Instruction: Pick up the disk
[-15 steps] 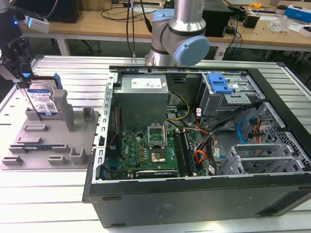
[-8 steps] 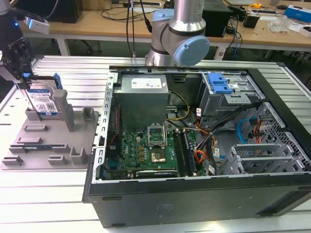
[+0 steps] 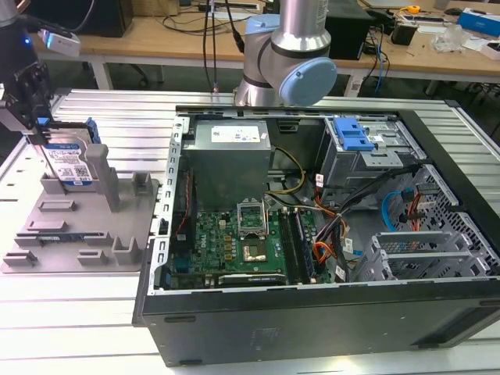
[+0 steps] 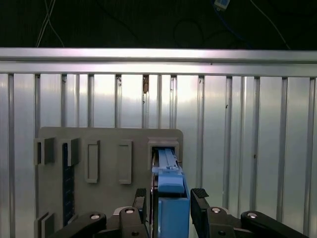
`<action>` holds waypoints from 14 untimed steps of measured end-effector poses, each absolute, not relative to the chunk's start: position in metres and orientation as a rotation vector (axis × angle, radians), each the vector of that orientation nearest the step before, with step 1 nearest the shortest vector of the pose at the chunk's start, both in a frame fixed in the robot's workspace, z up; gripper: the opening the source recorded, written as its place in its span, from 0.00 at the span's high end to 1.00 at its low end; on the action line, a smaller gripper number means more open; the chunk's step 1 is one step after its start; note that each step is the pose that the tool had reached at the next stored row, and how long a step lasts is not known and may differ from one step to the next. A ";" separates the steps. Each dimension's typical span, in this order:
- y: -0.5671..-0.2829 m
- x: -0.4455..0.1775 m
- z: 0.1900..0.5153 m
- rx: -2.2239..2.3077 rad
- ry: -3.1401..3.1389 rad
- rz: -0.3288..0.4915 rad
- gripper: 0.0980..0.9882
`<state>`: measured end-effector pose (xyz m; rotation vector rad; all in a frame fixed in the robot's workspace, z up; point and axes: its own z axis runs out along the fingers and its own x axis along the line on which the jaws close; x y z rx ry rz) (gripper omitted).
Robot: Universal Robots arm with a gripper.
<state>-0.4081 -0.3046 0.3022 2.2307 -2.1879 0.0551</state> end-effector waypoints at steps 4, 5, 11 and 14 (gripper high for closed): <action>-0.305 -0.408 0.300 2.231 -2.188 0.055 0.57; -0.305 -0.408 0.300 2.231 -2.188 0.055 0.57; -0.305 -0.408 0.298 2.231 -2.188 0.055 0.57; -0.307 -0.408 0.298 2.231 -2.188 0.055 0.57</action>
